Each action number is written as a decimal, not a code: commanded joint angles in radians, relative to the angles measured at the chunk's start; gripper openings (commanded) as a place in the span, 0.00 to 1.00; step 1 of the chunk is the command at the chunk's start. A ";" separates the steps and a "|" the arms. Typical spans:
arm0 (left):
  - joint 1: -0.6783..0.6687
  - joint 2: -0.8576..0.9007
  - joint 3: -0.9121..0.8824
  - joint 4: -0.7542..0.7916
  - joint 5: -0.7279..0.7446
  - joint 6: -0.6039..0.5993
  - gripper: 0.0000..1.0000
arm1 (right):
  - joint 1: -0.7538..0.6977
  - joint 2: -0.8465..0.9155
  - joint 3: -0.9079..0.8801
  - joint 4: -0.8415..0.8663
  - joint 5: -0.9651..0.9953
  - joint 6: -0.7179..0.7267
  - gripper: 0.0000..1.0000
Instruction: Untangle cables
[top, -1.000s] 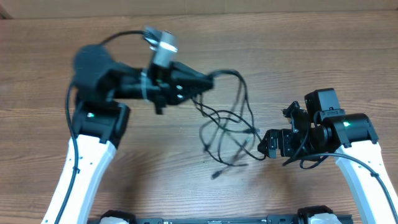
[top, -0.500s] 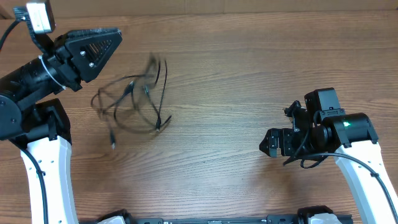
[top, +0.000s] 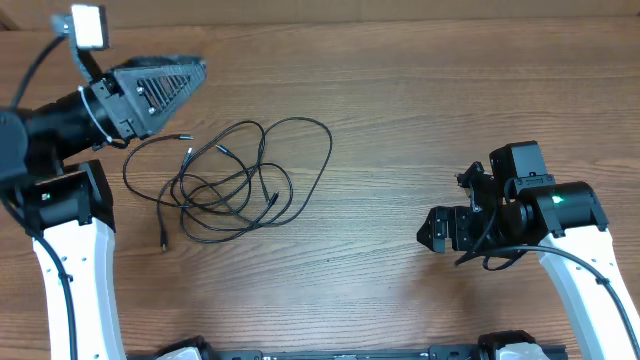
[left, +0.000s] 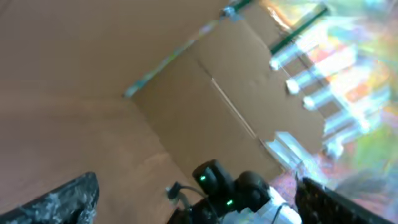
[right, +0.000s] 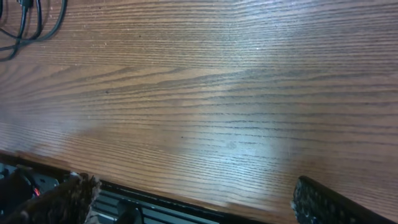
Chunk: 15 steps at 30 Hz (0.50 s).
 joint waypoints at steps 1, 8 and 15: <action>0.000 0.006 0.008 -0.297 -0.095 0.216 1.00 | -0.001 -0.002 0.007 0.006 -0.006 0.007 1.00; -0.004 0.013 0.008 -1.119 -0.759 0.692 1.00 | -0.001 -0.002 0.007 0.013 -0.010 0.007 1.00; 0.003 0.013 0.000 -1.717 -1.657 0.816 1.00 | -0.001 -0.002 0.007 0.154 -0.205 0.008 1.00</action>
